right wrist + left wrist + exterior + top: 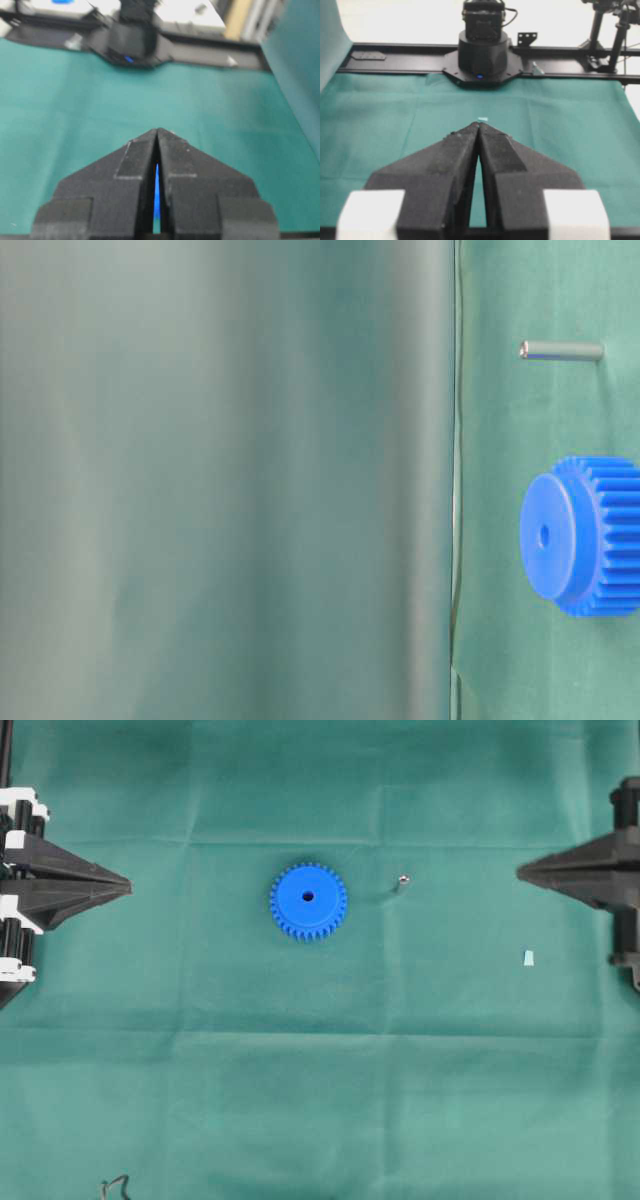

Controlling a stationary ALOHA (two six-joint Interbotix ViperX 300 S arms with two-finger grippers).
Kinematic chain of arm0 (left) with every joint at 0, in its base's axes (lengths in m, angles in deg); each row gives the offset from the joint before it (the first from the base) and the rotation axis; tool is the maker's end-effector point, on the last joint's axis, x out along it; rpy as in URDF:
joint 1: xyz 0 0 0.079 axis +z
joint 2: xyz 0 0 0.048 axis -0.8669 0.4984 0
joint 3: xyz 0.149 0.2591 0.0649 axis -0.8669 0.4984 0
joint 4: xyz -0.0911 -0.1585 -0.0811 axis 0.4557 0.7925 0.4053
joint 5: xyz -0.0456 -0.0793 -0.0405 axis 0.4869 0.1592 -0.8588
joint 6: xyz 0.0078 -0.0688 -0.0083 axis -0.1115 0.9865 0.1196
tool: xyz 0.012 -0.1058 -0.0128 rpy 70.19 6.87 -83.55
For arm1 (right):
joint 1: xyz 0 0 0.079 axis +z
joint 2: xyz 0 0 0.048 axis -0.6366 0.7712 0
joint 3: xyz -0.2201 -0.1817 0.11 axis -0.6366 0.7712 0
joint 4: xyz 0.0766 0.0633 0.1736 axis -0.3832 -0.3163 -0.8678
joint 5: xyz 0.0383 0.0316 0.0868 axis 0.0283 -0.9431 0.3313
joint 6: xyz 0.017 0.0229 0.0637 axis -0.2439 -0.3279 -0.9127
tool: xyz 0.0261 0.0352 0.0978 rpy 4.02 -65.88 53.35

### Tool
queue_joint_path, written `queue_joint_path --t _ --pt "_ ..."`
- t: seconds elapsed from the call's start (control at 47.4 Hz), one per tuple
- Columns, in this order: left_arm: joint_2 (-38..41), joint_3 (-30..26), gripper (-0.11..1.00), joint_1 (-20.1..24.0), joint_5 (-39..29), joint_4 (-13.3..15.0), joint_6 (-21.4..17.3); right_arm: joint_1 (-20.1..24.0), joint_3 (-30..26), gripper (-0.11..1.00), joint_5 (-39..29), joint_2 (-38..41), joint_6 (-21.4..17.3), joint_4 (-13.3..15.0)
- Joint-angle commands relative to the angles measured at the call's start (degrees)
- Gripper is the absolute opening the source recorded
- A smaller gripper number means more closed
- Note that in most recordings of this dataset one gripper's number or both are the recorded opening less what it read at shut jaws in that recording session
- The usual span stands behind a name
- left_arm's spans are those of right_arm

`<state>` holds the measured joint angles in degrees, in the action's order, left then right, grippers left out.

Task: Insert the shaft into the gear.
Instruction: 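Move the right gripper left toward the small metal shaft, then lower the open right gripper over the shaft and close on it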

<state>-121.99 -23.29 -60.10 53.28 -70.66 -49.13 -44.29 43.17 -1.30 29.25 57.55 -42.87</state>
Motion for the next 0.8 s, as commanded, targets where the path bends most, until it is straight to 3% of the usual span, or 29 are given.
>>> queue_joint_path --t 0.0,0.148,0.232,0.295,0.443,0.506,0.78 --pt "0.4 -1.4 0.0 0.2 0.0 -0.2 -0.1 -2.9 -2.1 0.03 0.3 3.6 -0.4 -0.4" --pt "0.3 -1.5 0.0 0.2 -0.7 -0.2 0.0 -5.2 -3.3 0.03 0.5 10.1 -0.7 -0.4" --pt "0.4 -1.5 0.0 0.2 -0.8 -0.2 0.0 -5.5 -4.2 0.12 0.6 14.5 -0.7 -0.4" --pt "0.3 -1.5 0.0 0.2 -0.8 -0.2 0.0 -5.5 -4.8 0.26 0.7 17.5 -0.7 -0.4" --pt "0.4 -1.4 0.0 0.2 -0.9 -0.2 0.0 -5.8 -6.4 0.73 1.0 24.9 -0.8 -1.0" --pt "0.4 -1.4 0.0 0.2 -1.0 -0.2 0.0 -6.1 -6.9 0.88 1.7 27.9 -0.7 -1.2" --pt "0.3 -1.4 0.0 0.2 -2.5 -0.2 0.0 -7.3 -7.4 0.82 8.5 39.9 -0.7 -3.3"
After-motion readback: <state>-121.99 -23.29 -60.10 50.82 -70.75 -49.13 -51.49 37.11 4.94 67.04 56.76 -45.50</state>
